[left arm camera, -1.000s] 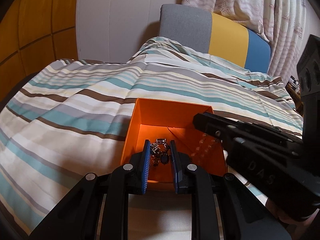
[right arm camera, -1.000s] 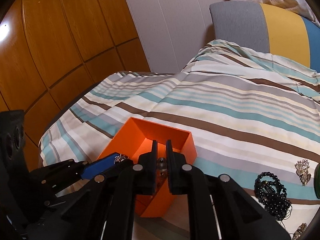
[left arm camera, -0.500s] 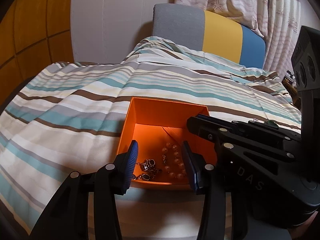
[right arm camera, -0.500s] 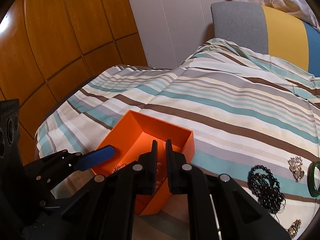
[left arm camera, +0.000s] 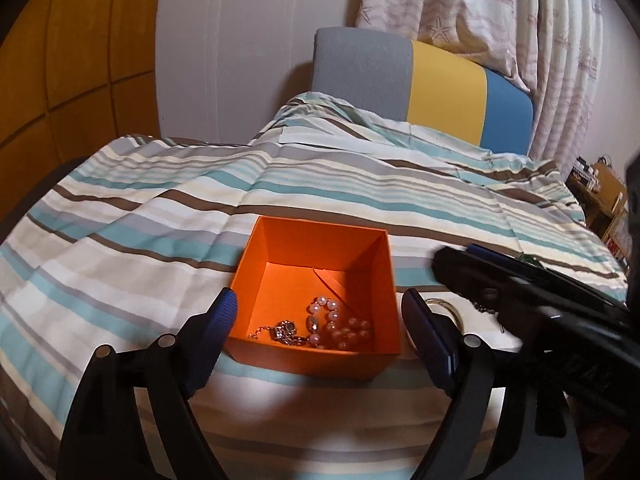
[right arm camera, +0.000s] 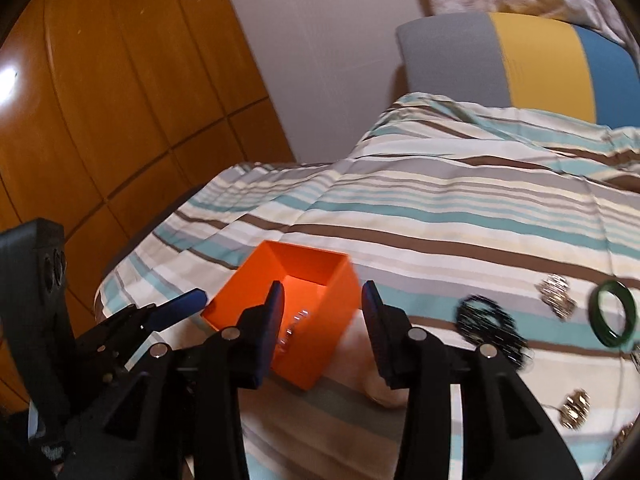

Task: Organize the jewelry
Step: 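Open the left tool over the orange box while the right tool releases the pearl bracelet inside, then move both open tools back over the remaining jewelry, then grasp the red-stone ring with the left tool while the right tool grasps the gold chain with amber heart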

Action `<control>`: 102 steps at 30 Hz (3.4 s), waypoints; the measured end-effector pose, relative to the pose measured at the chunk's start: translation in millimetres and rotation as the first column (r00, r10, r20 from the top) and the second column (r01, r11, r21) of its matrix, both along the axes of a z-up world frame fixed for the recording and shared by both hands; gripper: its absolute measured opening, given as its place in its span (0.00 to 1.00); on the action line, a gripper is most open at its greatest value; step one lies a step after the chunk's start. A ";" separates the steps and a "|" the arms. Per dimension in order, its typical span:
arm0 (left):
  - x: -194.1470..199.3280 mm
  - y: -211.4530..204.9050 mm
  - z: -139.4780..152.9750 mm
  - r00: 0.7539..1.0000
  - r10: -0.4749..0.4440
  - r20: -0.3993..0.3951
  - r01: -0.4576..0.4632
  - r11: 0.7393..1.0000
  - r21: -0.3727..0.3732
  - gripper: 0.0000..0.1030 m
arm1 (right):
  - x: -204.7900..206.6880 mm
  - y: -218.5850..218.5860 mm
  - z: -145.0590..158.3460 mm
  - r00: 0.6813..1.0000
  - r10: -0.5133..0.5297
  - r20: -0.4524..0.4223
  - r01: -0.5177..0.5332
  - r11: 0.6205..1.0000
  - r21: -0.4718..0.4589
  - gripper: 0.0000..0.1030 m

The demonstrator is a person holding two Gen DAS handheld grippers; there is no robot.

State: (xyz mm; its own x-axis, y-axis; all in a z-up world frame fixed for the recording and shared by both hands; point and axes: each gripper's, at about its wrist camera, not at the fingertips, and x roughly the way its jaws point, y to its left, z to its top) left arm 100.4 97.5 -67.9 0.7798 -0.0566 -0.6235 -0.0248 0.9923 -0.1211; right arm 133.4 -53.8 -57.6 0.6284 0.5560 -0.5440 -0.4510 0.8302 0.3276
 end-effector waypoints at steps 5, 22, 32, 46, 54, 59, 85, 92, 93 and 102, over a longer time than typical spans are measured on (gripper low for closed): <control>-14.5 -13.8 11.0 0.998 0.021 0.056 -0.021 1.000 0.007 0.81 | -18.6 -52.8 1.9 0.995 -0.097 -0.015 0.097 0.995 0.005 0.41; -27.2 -120.5 -18.0 0.964 -0.263 -0.046 0.258 0.962 -0.086 0.88 | -80.6 -222.1 -36.3 0.890 -0.450 -0.073 0.439 0.889 -0.134 0.61; -24.7 -166.4 -40.8 0.940 -0.328 -0.096 0.321 0.943 -0.084 0.82 | -74.9 -239.4 -70.6 0.871 -0.472 -0.135 0.442 0.873 -0.204 0.63; -16.3 -202.1 -61.7 0.915 -0.377 -0.145 0.381 0.924 0.004 0.60 | -48.4 -217.9 -82.5 0.898 -0.422 -0.122 0.370 0.877 -0.307 0.49; -13.2 -207.1 -64.4 0.905 -0.400 -0.148 0.404 0.915 0.000 0.31 | -48.1 -213.4 -83.0 0.914 -0.391 -0.112 0.343 0.889 -0.302 0.33; -12.4 -206.7 -63.8 0.901 -0.410 -0.141 0.412 0.911 -0.020 0.27 | -51.3 -214.8 -79.9 0.918 -0.383 -0.105 0.343 0.898 -0.275 0.20; -17.2 -197.6 -59.9 0.896 -0.430 -0.111 0.424 0.903 -0.075 0.12 | -58.0 -227.3 -75.0 0.910 -0.399 -0.111 0.376 0.909 -0.182 0.11; -17.1 -198.3 -61.3 0.894 -0.434 -0.113 0.428 0.901 -0.074 0.12 | -54.7 -227.2 -79.0 0.908 -0.394 -0.141 0.366 0.912 -0.184 0.20; -17.5 -198.2 -60.7 0.894 -0.433 -0.111 0.427 0.901 -0.074 0.12 | -53.9 -225.6 -79.0 0.911 -0.388 -0.142 0.360 0.914 -0.186 0.23; -18.5 -199.3 -61.0 0.891 -0.440 -0.110 0.434 0.898 -0.070 0.12 | -38.6 -215.5 -80.4 0.901 -0.403 -0.163 0.365 0.905 -0.219 0.43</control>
